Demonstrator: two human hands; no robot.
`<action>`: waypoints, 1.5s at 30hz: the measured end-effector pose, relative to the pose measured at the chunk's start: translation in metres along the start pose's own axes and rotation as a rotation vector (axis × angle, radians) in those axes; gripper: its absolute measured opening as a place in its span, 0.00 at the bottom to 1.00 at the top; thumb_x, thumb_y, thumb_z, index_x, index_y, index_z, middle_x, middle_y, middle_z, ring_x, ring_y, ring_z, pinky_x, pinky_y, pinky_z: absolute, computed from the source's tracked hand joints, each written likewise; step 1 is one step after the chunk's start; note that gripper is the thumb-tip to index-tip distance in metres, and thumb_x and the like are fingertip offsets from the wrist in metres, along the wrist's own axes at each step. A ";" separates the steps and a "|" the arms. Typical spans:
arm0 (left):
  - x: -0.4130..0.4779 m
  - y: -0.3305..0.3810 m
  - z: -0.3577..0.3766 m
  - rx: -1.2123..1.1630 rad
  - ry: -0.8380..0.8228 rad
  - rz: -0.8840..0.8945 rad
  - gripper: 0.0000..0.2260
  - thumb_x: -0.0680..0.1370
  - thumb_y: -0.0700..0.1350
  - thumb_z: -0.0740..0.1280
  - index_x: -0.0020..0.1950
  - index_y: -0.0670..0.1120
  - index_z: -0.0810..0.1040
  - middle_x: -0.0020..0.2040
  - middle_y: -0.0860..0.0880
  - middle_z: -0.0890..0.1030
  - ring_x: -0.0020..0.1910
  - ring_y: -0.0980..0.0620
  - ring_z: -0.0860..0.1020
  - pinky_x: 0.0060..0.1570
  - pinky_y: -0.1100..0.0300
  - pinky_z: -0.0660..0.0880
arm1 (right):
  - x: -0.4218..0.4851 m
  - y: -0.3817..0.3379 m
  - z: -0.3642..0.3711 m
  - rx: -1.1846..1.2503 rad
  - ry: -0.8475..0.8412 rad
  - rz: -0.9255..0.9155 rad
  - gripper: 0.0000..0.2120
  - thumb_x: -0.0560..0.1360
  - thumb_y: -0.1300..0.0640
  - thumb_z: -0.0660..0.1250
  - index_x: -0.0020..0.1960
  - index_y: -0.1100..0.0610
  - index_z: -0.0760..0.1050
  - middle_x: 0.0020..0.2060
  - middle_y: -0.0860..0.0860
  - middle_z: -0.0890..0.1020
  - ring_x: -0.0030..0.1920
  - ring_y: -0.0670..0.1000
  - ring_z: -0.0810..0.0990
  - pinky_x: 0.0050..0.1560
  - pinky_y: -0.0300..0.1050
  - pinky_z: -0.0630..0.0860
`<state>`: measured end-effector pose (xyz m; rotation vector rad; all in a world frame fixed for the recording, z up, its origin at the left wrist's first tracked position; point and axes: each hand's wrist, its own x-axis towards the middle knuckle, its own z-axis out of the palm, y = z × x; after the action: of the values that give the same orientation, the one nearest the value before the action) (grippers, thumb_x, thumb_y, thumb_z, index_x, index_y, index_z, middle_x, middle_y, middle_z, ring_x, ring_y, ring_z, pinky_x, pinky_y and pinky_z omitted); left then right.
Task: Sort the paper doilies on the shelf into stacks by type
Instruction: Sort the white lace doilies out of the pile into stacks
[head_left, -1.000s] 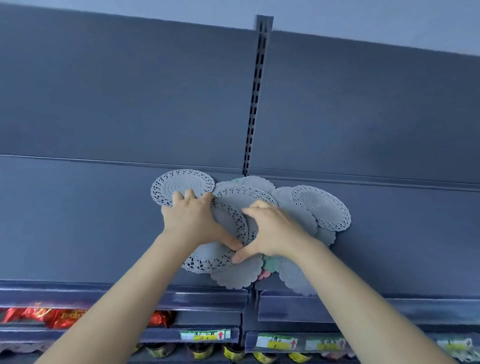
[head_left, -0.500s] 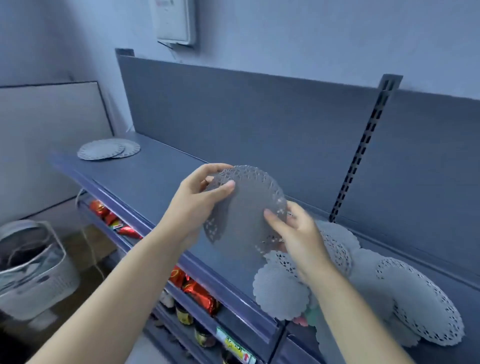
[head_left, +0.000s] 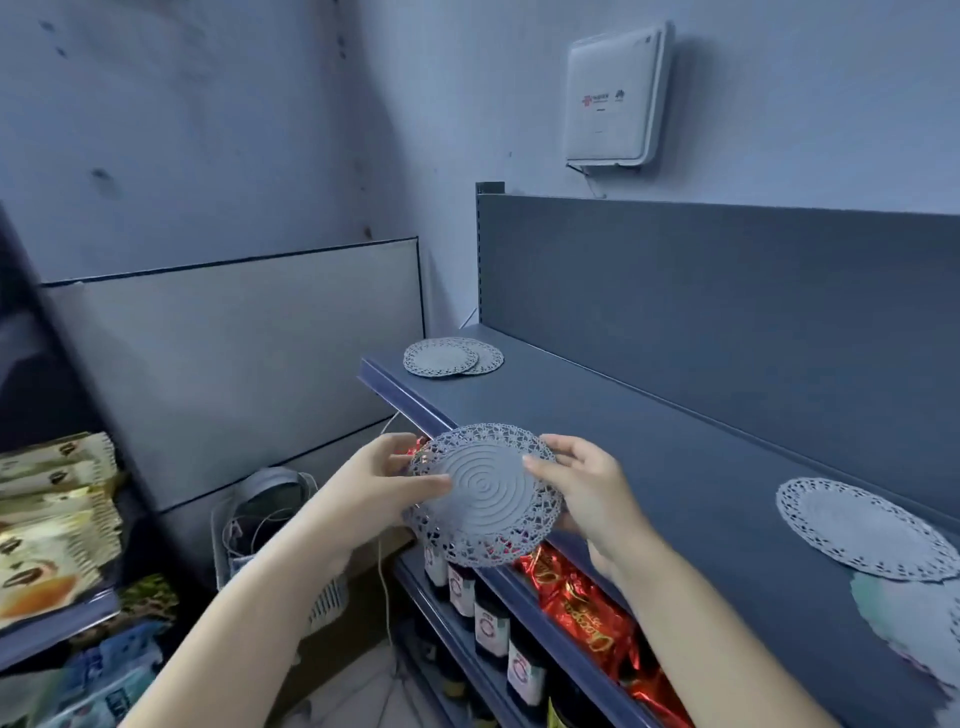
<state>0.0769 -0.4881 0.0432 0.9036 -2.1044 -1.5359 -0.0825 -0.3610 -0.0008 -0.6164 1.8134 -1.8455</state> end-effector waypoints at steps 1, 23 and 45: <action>0.009 -0.006 -0.016 0.013 0.005 0.012 0.28 0.71 0.48 0.75 0.68 0.51 0.70 0.61 0.52 0.76 0.54 0.56 0.77 0.47 0.62 0.77 | 0.012 0.002 0.018 0.001 0.004 0.004 0.18 0.71 0.55 0.73 0.59 0.51 0.75 0.58 0.51 0.78 0.59 0.53 0.78 0.63 0.61 0.73; 0.357 -0.028 -0.042 0.545 -0.108 0.244 0.35 0.73 0.55 0.70 0.75 0.49 0.60 0.74 0.51 0.65 0.70 0.53 0.67 0.67 0.59 0.64 | 0.315 0.021 0.095 -0.390 0.262 -0.080 0.22 0.72 0.57 0.72 0.64 0.55 0.73 0.60 0.49 0.77 0.57 0.52 0.78 0.55 0.44 0.76; 0.383 0.029 0.071 0.855 -0.348 1.012 0.23 0.76 0.62 0.61 0.62 0.48 0.72 0.57 0.52 0.77 0.57 0.48 0.74 0.51 0.57 0.69 | 0.215 -0.013 0.032 -1.103 0.583 0.119 0.20 0.78 0.48 0.62 0.69 0.47 0.67 0.62 0.40 0.72 0.62 0.45 0.71 0.58 0.41 0.72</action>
<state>-0.2523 -0.6972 0.0221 -0.3250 -2.7975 -0.2582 -0.2320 -0.5194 0.0103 -0.2781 3.1556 -0.8270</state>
